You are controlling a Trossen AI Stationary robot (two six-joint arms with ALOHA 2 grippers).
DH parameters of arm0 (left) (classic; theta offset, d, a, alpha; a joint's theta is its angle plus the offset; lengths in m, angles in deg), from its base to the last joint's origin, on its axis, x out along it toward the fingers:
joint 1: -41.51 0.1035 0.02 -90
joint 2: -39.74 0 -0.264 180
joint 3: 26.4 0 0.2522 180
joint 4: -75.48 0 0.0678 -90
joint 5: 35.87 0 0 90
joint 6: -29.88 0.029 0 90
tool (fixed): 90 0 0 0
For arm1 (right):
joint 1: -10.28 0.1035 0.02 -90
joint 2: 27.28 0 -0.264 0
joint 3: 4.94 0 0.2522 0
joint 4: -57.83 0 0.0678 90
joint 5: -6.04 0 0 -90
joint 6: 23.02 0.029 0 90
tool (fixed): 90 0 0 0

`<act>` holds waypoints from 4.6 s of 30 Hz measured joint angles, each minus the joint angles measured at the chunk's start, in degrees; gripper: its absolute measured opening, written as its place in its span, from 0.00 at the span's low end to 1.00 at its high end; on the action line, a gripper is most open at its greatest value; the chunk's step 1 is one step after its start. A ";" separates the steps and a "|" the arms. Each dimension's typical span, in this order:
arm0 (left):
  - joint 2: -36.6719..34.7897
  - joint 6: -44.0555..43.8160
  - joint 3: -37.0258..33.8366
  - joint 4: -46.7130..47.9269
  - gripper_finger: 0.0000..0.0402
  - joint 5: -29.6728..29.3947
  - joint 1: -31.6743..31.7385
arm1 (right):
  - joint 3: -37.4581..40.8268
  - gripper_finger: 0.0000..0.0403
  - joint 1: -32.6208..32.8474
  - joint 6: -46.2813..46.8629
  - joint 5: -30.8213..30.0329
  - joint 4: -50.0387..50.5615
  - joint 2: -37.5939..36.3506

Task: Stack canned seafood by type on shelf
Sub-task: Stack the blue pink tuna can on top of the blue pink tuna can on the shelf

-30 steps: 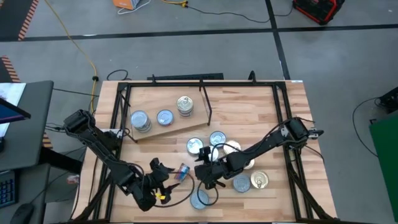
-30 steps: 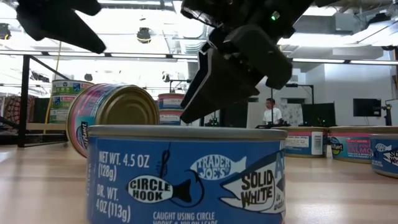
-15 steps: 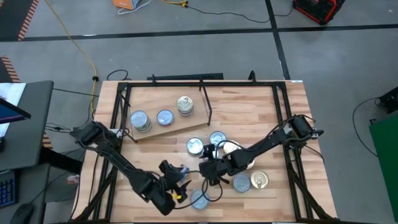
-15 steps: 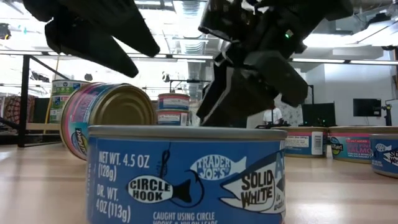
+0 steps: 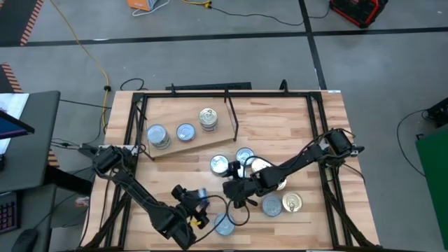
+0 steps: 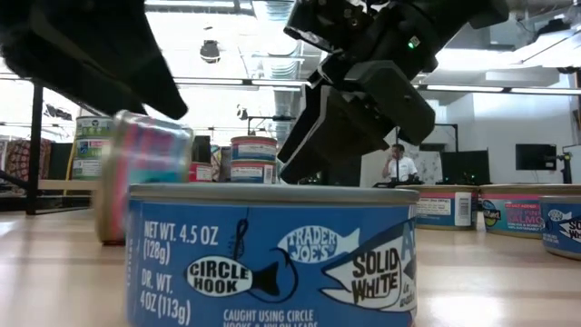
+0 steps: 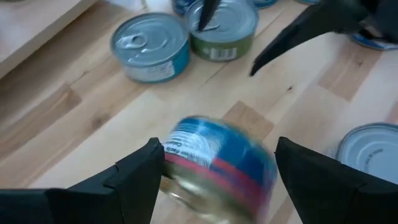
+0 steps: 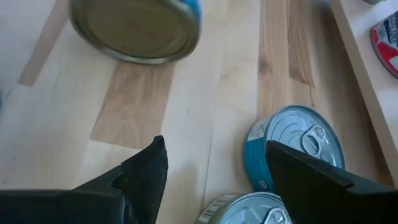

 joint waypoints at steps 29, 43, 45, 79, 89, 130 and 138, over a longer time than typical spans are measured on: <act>-4.07 64.04 7.28 6.00 0.73 34.21 11.69 | 0.09 0.75 0.98 7.98 4.77 13.87 -1.85; -4.09 83.71 7.28 3.81 0.73 47.42 19.97 | 6.47 0.75 5.20 18.94 1.01 8.71 -3.21; -4.07 84.48 7.28 3.60 0.73 47.34 20.19 | 6.47 0.75 5.43 19.21 1.01 7.88 -3.21; -3.61 68.08 7.27 -2.41 0.74 54.54 25.38 | 6.54 0.75 7.30 20.37 -1.53 9.63 -4.12; -3.61 67.45 7.26 -3.86 0.89 48.52 22.54 | 6.51 0.75 8.85 21.25 -4.83 11.47 -7.86; -7.06 69.57 2.19 -2.45 0.45 46.11 18.38 | 6.47 0.75 9.73 22.14 -8.13 15.93 -9.71; -18.58 70.62 1.90 -0.60 0.45 37.20 20.68 | 11.73 0.73 12.57 19.00 -13.80 5.88 -18.01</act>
